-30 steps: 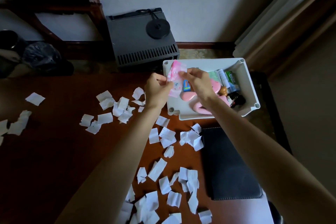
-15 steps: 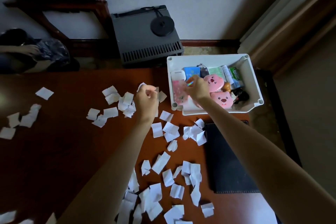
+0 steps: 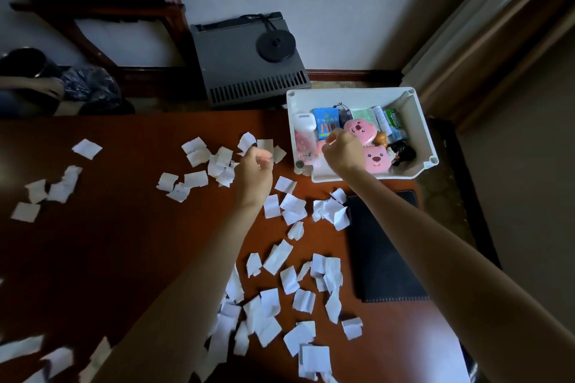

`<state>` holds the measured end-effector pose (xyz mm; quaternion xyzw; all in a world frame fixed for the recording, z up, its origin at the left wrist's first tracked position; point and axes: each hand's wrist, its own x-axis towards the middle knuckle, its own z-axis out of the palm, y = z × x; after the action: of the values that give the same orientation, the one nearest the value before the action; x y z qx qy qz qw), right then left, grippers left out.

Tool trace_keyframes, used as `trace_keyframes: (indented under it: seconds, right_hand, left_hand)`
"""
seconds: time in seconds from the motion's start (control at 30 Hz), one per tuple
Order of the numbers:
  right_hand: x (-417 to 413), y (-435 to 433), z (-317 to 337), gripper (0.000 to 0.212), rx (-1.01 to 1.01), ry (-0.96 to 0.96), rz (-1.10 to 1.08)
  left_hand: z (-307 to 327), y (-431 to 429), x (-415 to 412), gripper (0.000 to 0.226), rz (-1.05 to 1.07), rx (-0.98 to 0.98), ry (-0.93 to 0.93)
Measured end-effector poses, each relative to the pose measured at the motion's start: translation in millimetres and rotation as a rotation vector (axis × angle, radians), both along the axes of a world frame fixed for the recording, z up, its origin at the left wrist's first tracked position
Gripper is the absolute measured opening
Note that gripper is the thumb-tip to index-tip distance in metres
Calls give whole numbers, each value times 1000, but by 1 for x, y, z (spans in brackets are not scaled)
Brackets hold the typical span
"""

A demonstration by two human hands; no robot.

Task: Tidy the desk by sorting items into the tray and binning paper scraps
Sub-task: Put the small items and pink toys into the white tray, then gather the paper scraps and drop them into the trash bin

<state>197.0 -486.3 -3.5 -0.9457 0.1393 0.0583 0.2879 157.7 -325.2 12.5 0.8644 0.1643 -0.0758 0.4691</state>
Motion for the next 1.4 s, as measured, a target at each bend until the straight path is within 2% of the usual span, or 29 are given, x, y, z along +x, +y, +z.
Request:
trace_keyframes:
  seconds: [0.17, 0.3, 0.4, 0.5, 0.57, 0.63, 0.73, 0.87, 1.0, 1.13, 1.2, 1.3, 1.4]
  right_hand:
    - [-86, 20, 29, 22, -15, -50, 58]
    - [-178, 38, 10, 22, -66, -39, 214]
    - [-245, 42, -22, 35, -164, 39, 315]
    - [-304, 42, -49, 48, -222, 22, 410]
    - [-334, 35, -61, 61, -294, 53, 476]
    - [-353, 27, -66, 73, -343, 115, 514]
    - [-362, 17, -74, 84, -433, 162, 557]
    - [-345, 10, -84, 79, -446, 119, 599]
    - [-319, 21, -90, 70, -396, 36, 687]
    - [-296, 31, -93, 75, -305, -5, 670]
    - [-287, 34, -94, 74, -269, -51, 660]
    - [-281, 33, -96, 64, -216, -169, 616]
    - [-285, 27, -97, 61, -213, -363, 544]
  left_hand:
    - [10, 17, -56, 25, -74, 62, -6]
    - [-1, 37, -123, 28, -154, 127, 13]
    - [-16, 51, -178, 33, -223, 233, 6]
    - [-32, 66, -235, 37, -310, 356, -6]
    - [-46, 76, -272, 35, -357, 477, -30]
    - [-62, 86, -304, 43, -436, 607, 23]
    - [-82, 87, -335, 58, -425, 737, 124]
    - [-96, 76, -341, 84, -310, 784, 214]
    - [-106, 69, -317, 68, -236, 778, 173]
    - [-113, 64, -285, 70, -256, 792, 67]
    - [-117, 59, -272, 64, -264, 770, -22]
    - [-123, 52, -263, 53, -265, 734, -116]
    - [-125, 46, -264, 55, -247, 700, -215]
